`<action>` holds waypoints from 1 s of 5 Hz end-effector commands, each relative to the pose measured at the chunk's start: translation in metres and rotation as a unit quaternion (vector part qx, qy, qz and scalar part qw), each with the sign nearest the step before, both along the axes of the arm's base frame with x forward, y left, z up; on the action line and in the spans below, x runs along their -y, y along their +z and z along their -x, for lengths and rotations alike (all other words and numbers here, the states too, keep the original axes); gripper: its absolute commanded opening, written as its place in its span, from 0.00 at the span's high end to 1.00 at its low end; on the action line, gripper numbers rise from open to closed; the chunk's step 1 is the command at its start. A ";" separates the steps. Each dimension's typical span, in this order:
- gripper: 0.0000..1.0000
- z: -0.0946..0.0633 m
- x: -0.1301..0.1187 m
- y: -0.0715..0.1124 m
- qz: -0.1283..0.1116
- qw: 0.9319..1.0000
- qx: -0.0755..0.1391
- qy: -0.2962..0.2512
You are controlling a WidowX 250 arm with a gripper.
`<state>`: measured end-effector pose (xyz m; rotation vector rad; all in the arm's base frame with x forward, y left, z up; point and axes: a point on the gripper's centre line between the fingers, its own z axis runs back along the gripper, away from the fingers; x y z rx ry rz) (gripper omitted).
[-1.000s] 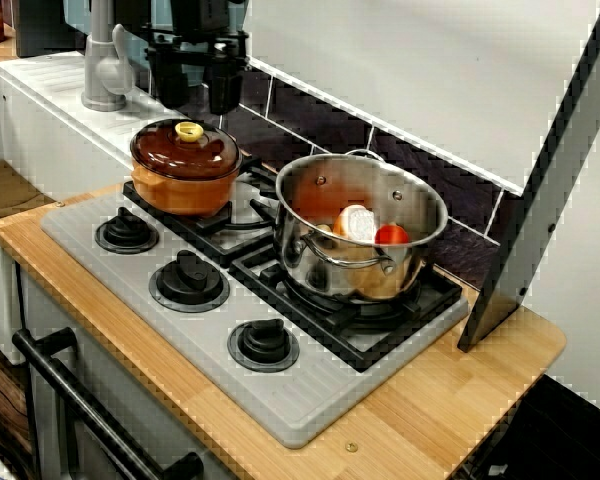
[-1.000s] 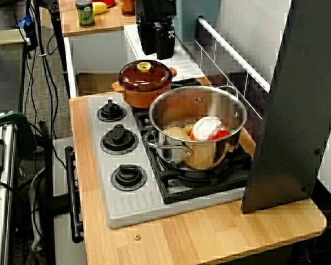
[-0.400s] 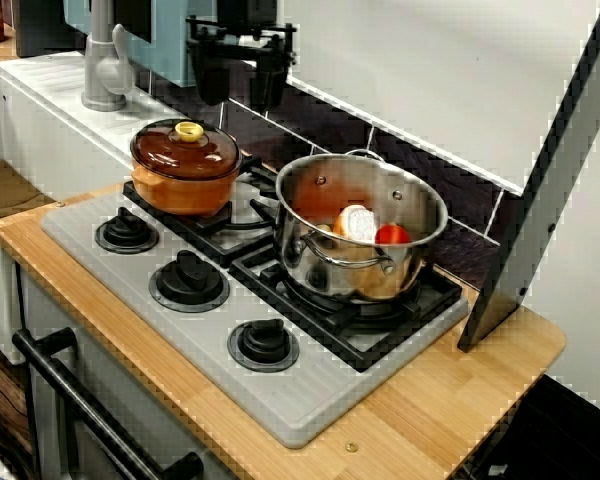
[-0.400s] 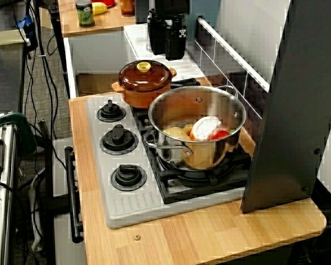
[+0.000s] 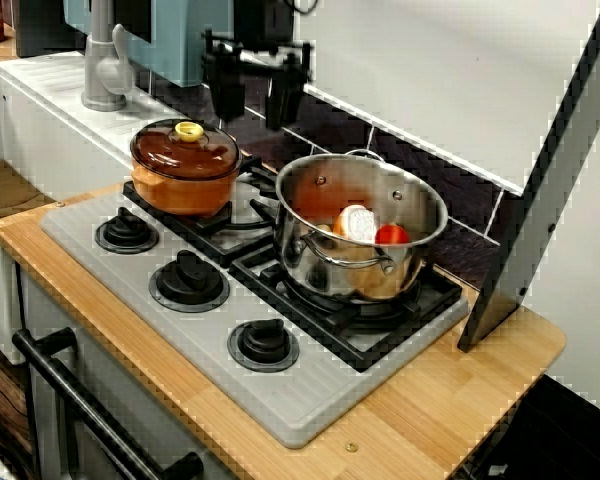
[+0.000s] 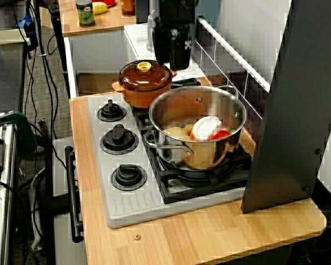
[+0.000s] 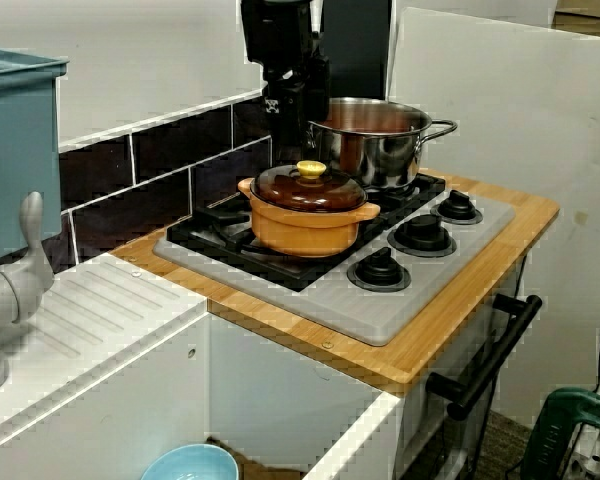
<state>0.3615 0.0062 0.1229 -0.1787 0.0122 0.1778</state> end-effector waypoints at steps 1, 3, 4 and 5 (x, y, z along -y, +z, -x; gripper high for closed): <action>1.00 0.007 0.007 0.013 0.002 1.000 0.031 0.005; 1.00 0.009 0.001 0.014 0.009 0.999 0.030 0.009; 1.00 0.012 0.000 0.011 0.006 1.000 0.029 0.008; 1.00 0.016 0.000 0.008 0.006 1.000 0.025 0.007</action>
